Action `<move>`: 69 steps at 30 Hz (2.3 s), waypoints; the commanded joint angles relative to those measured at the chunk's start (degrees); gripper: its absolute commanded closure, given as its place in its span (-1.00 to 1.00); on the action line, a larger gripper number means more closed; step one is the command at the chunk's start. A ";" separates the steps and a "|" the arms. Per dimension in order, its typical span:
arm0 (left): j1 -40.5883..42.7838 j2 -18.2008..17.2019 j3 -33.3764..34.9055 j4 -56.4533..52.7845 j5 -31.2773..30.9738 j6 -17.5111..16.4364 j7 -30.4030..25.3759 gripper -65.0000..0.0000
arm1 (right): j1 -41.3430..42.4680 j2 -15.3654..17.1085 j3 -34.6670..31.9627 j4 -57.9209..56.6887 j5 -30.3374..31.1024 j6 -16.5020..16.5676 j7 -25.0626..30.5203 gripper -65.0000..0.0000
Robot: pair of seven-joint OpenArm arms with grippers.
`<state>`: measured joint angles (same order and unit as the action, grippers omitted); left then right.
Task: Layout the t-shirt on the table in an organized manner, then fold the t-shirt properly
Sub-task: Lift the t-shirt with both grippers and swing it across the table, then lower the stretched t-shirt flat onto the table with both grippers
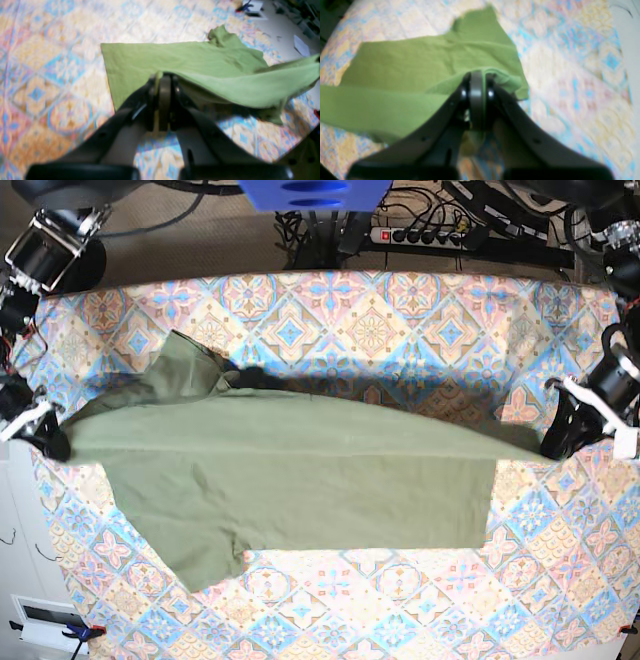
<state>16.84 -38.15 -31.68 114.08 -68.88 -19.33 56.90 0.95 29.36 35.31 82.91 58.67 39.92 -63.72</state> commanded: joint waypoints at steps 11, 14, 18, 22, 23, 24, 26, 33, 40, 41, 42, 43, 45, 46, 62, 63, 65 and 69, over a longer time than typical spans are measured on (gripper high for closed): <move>14.24 0.74 -7.13 0.86 -2.19 -2.16 -1.74 1.00 | -10.93 -1.72 13.35 1.79 1.33 0.08 -8.94 0.98; 16.96 1.27 -7.04 1.57 -2.11 -2.34 -1.65 1.00 | -12.60 -2.16 13.79 1.79 1.24 0.08 -11.40 0.98; 21.27 1.36 -6.96 1.92 -2.11 -2.69 -1.65 1.00 | -16.12 -2.16 13.79 1.88 1.24 0.08 -12.01 0.98; 24.17 1.27 -6.87 1.92 -1.84 -2.69 -1.65 1.00 | -18.23 -1.89 13.79 1.88 1.24 0.08 -12.01 0.98; 25.05 1.18 -6.87 1.92 -1.84 -2.69 -1.65 1.00 | -19.02 -1.80 13.79 1.88 1.24 0.08 -12.10 0.98; 26.10 1.01 -6.87 1.92 -1.84 -2.69 -1.65 1.00 | -19.90 -1.80 13.88 1.88 1.24 0.08 -12.10 0.98; 27.77 0.92 -7.22 1.92 -1.84 -2.69 -1.65 1.00 | -21.65 -1.80 15.46 1.88 1.24 0.08 -12.45 0.98; 28.65 -0.57 -7.31 1.92 -1.84 -4.27 -1.65 1.00 | -21.92 -1.80 20.12 1.96 1.24 0.08 -16.28 0.98; 29.71 -1.63 -6.96 1.92 -1.76 -4.27 -1.65 1.00 | -22.09 -1.80 22.76 1.96 1.24 0.08 -16.28 0.97; 29.44 -1.72 -6.87 1.92 -1.76 -4.27 -1.65 1.00 | -22.09 -1.80 22.76 1.96 1.24 0.08 -16.28 0.97; 29.27 -1.54 -6.87 1.92 -1.76 -4.27 -1.65 1.00 | -22.01 -1.89 22.67 1.96 1.24 0.03 -16.28 0.97; 29.09 -1.45 -6.78 1.92 -1.76 -4.27 -1.65 1.00 | -22.01 -1.98 22.67 1.96 1.15 0.03 -16.28 0.97; 29.01 -1.45 -5.64 1.92 -1.76 -4.27 -1.65 1.00 | -21.92 -2.07 22.58 1.88 1.06 -0.05 -16.28 0.97; 29.01 -1.45 -4.67 1.92 -1.76 -4.27 -1.65 1.00 | -22.01 -2.07 22.40 1.79 1.06 -0.05 -16.28 0.97; 32.96 -7.96 -0.54 2.01 7.56 -7.52 -1.65 1.00 | -27.54 -1.72 17.22 1.88 1.24 -0.05 -16.28 0.97; 32.79 -8.40 -0.63 2.01 7.56 -7.79 -1.65 1.00 | -27.54 -1.72 17.31 1.88 1.24 -0.05 -16.28 0.97; 32.43 -8.40 -0.63 2.01 7.56 -7.79 -1.65 1.00 | -27.37 -1.72 17.31 1.88 1.24 -0.05 -16.28 0.97; 30.50 -7.52 -0.36 2.01 7.39 -7.79 -1.74 1.00 | -25.61 -1.80 17.31 1.88 1.24 -0.05 -16.28 0.97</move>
<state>47.48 -44.91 -31.48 115.42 -61.28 -27.27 56.45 -25.02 25.69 51.86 83.96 58.89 39.83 -81.69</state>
